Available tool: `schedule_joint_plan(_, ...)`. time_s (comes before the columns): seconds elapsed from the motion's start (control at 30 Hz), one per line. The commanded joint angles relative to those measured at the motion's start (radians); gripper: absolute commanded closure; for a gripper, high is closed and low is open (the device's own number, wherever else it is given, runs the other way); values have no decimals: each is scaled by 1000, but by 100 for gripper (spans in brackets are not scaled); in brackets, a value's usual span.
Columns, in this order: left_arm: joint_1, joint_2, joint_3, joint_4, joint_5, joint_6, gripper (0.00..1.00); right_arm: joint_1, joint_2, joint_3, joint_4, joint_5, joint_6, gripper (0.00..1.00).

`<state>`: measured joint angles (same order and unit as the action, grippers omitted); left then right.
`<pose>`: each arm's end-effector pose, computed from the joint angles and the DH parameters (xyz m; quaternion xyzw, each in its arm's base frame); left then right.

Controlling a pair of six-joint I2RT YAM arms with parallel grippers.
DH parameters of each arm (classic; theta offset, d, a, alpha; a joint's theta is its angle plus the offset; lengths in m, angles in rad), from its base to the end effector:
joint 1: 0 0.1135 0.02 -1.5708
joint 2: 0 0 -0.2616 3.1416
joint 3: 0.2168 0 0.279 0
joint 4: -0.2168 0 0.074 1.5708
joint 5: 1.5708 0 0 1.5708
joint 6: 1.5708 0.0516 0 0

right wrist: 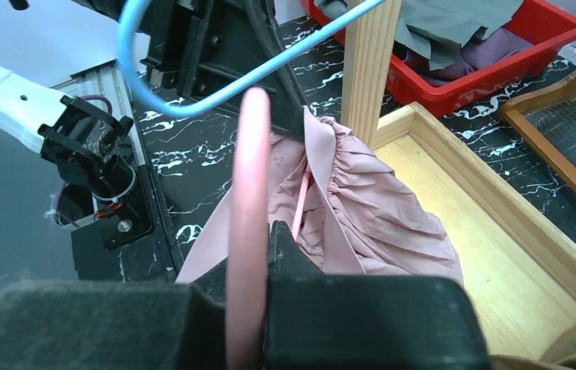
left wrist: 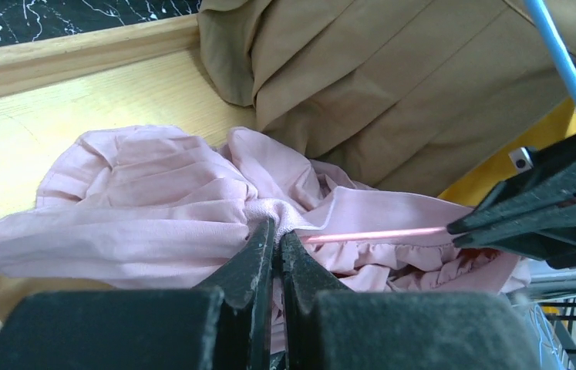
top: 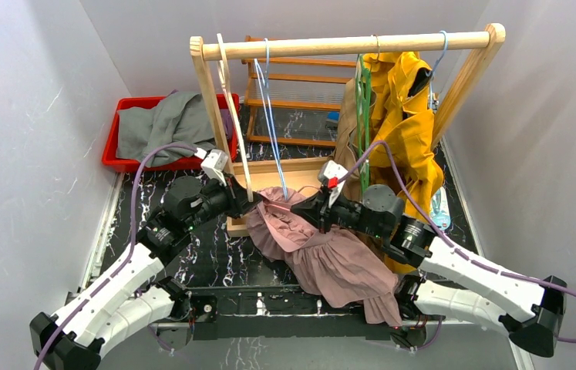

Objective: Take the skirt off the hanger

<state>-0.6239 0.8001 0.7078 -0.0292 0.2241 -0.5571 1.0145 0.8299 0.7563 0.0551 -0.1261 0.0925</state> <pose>0.1865 -0.1483 0.3208 0.0989 0.7411 -0.4363 0.5006 0.1237 0.2113 0.3440 -0.3563 0.6182 0.4058 0.5711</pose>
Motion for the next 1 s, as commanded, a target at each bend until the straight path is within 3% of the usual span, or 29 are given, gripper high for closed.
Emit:
schedule_joint_plan(0.0,4,-42,-8,9,29,43,100,2,29,86,143,-19,-34,100)
schedule_joint_plan(0.07,4,-49,0,-41,-55,54,100,2,10,89,121,-17,-33,100)
schedule_joint_plan(0.23,4,-43,42,-243,-427,27,100,2,-81,67,-5,-75,-35,100)
schedule_joint_plan(0.4,4,-1,49,-288,-558,8,100,2,-156,65,-64,-130,22,100)
schedule_joint_plan(0.53,4,24,44,-282,-565,-33,100,2,-219,47,-93,-90,32,100)
schedule_joint_plan(0.6,4,33,38,-253,-491,-29,100,2,-236,32,-79,-36,35,100)
schedule_joint_plan(0.8,4,-40,-81,75,8,49,100,2,-145,-7,174,-14,58,100)
schedule_joint_plan(0.87,4,-42,-88,113,95,31,100,2,-98,-1,251,26,46,100)
schedule_joint_plan(0.97,4,-34,-86,121,169,16,100,2,-25,16,324,212,66,100)
